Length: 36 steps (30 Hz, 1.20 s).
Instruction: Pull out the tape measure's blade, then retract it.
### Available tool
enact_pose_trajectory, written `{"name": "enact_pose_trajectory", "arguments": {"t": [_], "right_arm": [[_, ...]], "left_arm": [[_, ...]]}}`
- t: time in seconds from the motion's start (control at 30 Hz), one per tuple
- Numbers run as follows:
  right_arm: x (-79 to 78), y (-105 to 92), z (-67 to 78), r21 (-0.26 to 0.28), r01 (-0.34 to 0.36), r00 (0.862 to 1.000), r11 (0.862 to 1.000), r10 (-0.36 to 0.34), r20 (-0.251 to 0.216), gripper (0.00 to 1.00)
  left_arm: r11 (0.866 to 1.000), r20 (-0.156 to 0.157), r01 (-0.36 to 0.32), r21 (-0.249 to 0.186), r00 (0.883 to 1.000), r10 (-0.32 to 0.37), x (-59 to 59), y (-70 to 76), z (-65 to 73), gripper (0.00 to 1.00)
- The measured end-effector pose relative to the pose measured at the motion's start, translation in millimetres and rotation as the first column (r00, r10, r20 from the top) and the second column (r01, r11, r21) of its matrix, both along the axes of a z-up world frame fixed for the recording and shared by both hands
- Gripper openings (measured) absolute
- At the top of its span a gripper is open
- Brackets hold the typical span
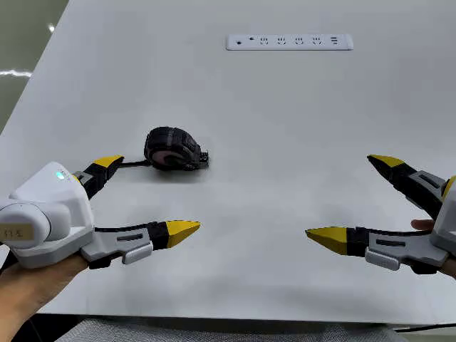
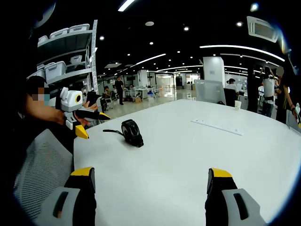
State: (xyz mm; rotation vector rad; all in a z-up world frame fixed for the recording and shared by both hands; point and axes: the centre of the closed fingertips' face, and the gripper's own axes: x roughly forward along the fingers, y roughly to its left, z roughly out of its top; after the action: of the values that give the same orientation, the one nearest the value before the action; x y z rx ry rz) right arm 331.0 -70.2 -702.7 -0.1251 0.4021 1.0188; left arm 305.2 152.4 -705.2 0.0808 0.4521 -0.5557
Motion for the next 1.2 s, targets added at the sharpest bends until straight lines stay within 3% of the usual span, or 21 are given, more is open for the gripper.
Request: {"name": "enact_pose_trajectory", "arguments": {"t": [1.2], "right_arm": [[3.0,-1.9,-3.2,-0.028,-0.018,1.0,0.999,0.017,-0.015,0.99]], "left_arm": [[0.999,-0.008,0.019,0.027,1.0,-0.019,3.7,5.7,1.6,0.99]]}}
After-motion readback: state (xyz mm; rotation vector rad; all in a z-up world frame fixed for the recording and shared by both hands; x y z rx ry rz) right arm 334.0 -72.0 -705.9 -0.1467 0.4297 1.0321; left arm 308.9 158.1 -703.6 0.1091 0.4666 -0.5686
